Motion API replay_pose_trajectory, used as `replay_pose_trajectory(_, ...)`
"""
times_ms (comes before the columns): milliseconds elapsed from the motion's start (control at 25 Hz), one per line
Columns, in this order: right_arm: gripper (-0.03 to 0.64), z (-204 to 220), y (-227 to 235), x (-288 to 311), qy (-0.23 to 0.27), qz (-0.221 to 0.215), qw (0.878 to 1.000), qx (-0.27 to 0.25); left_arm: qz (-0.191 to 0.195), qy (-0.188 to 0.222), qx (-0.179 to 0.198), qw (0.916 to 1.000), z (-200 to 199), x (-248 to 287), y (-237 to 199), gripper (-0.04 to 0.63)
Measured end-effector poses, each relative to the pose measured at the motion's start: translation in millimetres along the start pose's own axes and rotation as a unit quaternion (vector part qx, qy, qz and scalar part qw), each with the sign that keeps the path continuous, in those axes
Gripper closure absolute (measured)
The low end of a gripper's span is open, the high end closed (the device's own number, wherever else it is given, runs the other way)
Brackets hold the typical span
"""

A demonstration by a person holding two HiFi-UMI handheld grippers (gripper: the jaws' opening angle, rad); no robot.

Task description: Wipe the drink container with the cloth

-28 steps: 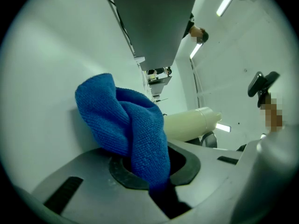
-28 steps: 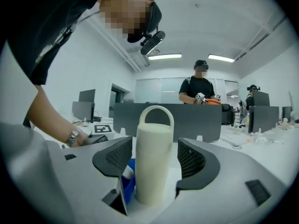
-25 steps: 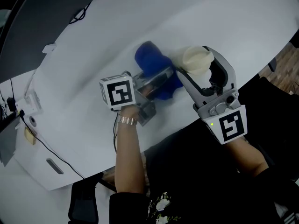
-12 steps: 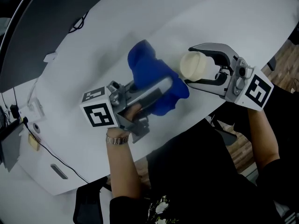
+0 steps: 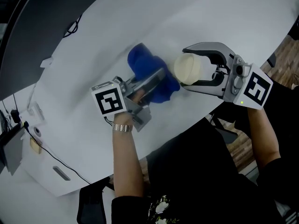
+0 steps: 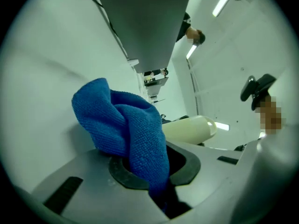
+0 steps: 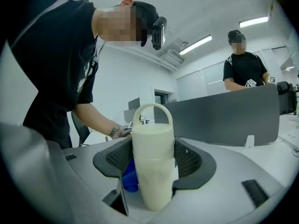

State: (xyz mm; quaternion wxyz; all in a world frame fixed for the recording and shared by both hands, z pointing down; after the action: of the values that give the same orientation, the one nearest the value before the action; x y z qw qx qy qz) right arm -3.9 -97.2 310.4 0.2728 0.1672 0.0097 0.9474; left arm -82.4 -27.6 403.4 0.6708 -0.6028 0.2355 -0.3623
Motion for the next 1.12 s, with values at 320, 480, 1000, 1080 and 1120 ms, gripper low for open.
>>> replay_pose_trajectory(320,0.347,-7.5,2.7,-2.3,0.001,0.071,0.997,0.009,-0.068,-0.029,-0.011,0.9972,3.5,-1.2,-25.2,0.554)
replay_pose_trajectory(480,0.347,-8.2,-12.1,-24.5,0.038,0.184,0.981,0.053,-0.072,-0.028,-0.005,0.9970,7.1,4.6,-21.8,0.554)
replay_pose_trajectory(1000,0.345,0.2,-13.0,16.6,-0.019,0.228,0.971,0.070,-0.015,-0.010,0.018,0.9997,15.0,-4.6,10.2,0.554)
replay_pose_trajectory(1080,0.345,5.2,-14.4,15.8,-0.047,0.116,0.992,0.026,0.038,0.008,0.044,0.9983,9.1,-15.7,38.2,0.554)
replay_pose_trajectory(1120,0.345,8.0,-11.9,13.4,-0.053,0.070,0.996,0.015,0.073,0.020,0.058,0.9955,3.6,-20.3,53.4,0.554)
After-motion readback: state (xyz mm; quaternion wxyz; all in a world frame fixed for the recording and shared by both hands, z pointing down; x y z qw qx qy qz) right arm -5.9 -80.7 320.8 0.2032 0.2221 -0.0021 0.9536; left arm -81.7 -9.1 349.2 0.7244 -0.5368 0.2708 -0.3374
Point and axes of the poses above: the fingertips, and each gripper's own axes: x forward along the fingers, y to its right, z out of its underside, the point moved 4 cm from there along -x, backward along the fingers, and after that the axes turned 8 degrees about -y, right-handed, at the moved point
